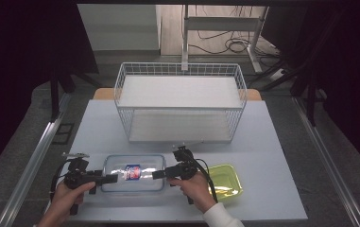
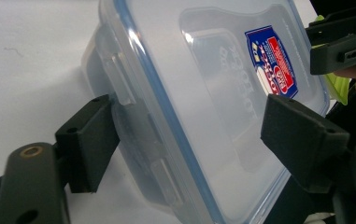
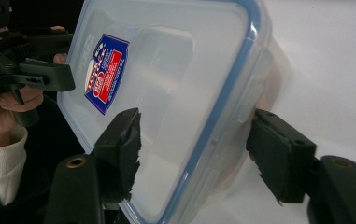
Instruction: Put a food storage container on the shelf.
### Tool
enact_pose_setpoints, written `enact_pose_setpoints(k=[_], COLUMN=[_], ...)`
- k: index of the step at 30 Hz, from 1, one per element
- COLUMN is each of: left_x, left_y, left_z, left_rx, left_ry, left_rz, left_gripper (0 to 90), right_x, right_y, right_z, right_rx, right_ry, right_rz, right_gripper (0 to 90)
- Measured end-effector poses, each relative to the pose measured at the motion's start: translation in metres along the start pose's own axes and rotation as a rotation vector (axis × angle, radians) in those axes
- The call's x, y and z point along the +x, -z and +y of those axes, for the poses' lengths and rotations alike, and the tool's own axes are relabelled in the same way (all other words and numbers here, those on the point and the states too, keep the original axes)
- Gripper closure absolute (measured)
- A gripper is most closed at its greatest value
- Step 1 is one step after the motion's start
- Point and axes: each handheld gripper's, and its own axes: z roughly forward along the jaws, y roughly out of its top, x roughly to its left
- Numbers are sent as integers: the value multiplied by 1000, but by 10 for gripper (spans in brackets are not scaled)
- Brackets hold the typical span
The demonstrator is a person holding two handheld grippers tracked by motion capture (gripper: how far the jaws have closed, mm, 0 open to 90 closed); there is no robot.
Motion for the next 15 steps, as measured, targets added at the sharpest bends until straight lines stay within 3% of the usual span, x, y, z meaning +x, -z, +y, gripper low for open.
enact_pose_setpoints(k=[5,15], left_x=[-4,-5], left_y=[6,14], left_z=[-6,-12], left_rx=[-32,-45], left_ry=[-23,-66], left_rz=[7,-12], left_gripper=[257,323], right_x=[2,4], right_y=[6,12], right_z=[-6,-16], right_rx=[-21,-59], right_ry=[29,70], right_rz=[17,32], right_gripper=[428,474])
